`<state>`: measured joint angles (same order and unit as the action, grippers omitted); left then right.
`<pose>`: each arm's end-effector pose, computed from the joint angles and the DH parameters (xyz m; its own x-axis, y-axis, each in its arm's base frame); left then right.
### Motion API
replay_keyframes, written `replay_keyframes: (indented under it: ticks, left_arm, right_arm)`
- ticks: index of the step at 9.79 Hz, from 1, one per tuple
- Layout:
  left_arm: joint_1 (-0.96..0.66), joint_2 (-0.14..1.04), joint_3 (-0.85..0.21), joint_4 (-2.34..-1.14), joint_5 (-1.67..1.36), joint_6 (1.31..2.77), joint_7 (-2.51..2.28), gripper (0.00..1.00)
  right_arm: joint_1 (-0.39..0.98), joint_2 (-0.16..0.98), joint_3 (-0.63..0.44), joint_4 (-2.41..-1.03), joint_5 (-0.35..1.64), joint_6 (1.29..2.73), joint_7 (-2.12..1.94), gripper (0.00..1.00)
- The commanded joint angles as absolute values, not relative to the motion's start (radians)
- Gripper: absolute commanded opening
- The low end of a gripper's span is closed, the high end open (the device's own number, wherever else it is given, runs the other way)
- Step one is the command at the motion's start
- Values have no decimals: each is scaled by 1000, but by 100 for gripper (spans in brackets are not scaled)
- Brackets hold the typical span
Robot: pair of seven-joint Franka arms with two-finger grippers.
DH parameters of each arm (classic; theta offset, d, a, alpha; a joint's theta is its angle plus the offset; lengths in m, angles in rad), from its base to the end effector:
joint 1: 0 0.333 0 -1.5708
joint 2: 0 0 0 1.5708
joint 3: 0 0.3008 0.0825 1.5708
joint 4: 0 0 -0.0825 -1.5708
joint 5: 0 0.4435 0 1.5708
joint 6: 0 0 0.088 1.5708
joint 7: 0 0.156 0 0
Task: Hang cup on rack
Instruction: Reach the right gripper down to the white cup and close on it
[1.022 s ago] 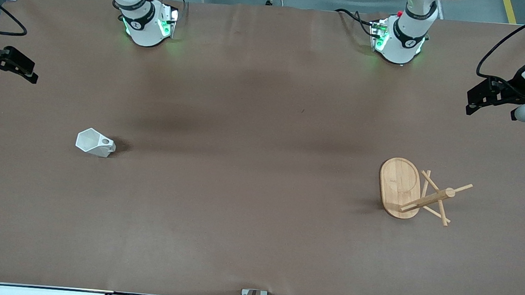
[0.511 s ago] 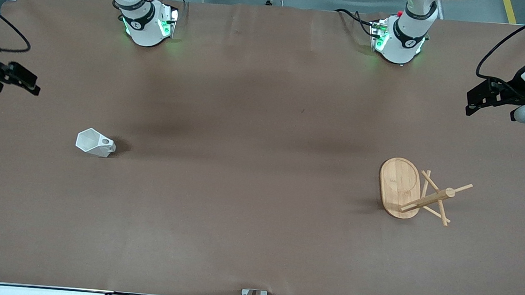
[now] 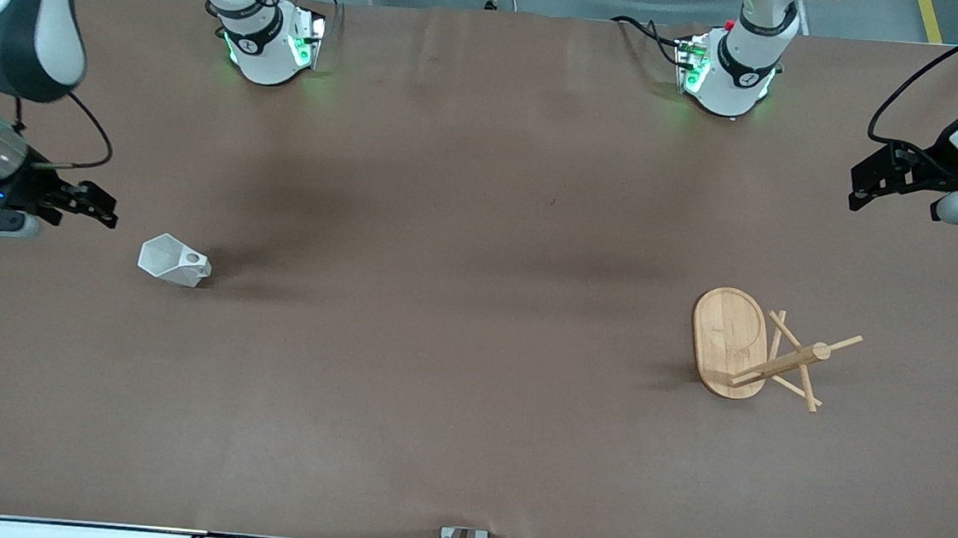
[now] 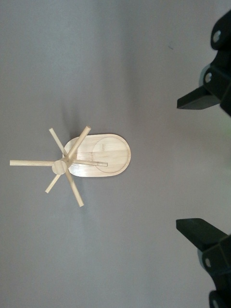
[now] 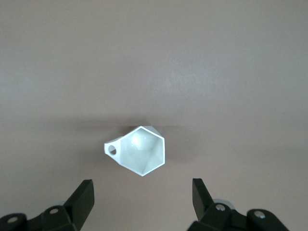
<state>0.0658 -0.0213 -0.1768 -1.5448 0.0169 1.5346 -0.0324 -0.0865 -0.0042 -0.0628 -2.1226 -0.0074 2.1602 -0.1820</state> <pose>0.6015 -0.0653 0.5837 0.9969 -0.0779 0.0114 -0.0777 -0.9968 -0.0203 0.5905 -0.0894 0.3215 0.9985 0.0369 0.0400 0.0364 -0.9992 0.0135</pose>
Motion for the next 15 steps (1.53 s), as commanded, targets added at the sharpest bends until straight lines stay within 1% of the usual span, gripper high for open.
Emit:
replay_keyframes:
  ticks: [1,4,6,8,9,11,12,14,15]
  left_arm:
    - [69,2,-176,-1546,3,1529,-11,100]
    - [69,2,-176,-1546,5,1529,-12,100]
    - [69,2,-176,-1546,6,1529,-12,100]
    - [64,3,-176,-1546,6,1529,-12,100]
    - [64,3,-176,-1546,6,1529,-14,100]
    - [66,3,-178,-1546,6,1529,-12,100]
    - [69,3,-178,-1546,5,1529,-12,100]
    - [67,2,-176,-1546,6,1529,-12,100]
    - [66,3,-176,-1546,8,1529,-14,100]
  right_arm:
    - [-119,33,-54,-2216,-15,2284,-242,90]
    - [-160,164,-52,-2226,-14,2397,-285,87]
    - [-164,208,-49,-2227,-11,2422,-287,85]
    - [-160,264,-49,-2226,32,2492,-287,83]
    - [-160,284,-49,-2227,34,2517,-288,75]
    - [-153,290,-48,-2226,34,2510,-285,5]
    - [-152,290,-46,-2224,34,2508,-285,0]
    - [-144,282,-46,-2215,34,2491,-279,0]
    - [-140,272,-46,-2206,34,2459,-279,0]
